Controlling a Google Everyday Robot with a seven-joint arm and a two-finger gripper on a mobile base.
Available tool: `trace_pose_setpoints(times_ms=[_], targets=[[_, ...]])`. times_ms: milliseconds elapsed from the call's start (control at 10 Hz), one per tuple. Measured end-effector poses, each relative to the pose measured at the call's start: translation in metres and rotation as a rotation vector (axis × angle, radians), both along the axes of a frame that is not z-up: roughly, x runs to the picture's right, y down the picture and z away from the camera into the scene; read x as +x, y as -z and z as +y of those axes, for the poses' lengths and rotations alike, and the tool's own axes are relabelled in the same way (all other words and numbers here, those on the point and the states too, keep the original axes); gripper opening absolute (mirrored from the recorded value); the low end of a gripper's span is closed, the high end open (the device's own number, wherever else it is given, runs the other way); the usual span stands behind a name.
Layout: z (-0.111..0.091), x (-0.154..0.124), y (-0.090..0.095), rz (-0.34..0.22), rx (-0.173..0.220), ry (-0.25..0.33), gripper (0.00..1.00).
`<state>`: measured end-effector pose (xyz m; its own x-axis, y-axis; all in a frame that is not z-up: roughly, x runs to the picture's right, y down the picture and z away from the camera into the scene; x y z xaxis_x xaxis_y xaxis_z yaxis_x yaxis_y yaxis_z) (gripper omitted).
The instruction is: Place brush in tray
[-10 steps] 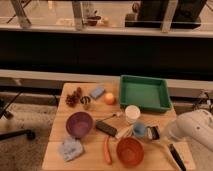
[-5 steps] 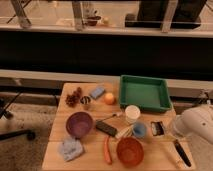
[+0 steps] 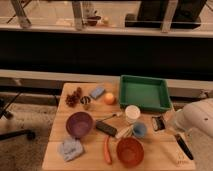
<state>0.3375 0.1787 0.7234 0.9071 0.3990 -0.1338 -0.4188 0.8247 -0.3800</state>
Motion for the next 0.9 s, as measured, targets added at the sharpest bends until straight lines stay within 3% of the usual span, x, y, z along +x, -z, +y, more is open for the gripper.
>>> trace_pose_setpoints(times_ms=[900], targets=[[-0.062, -0.032, -0.009, -0.055, 0.063, 0.123, 0.00]])
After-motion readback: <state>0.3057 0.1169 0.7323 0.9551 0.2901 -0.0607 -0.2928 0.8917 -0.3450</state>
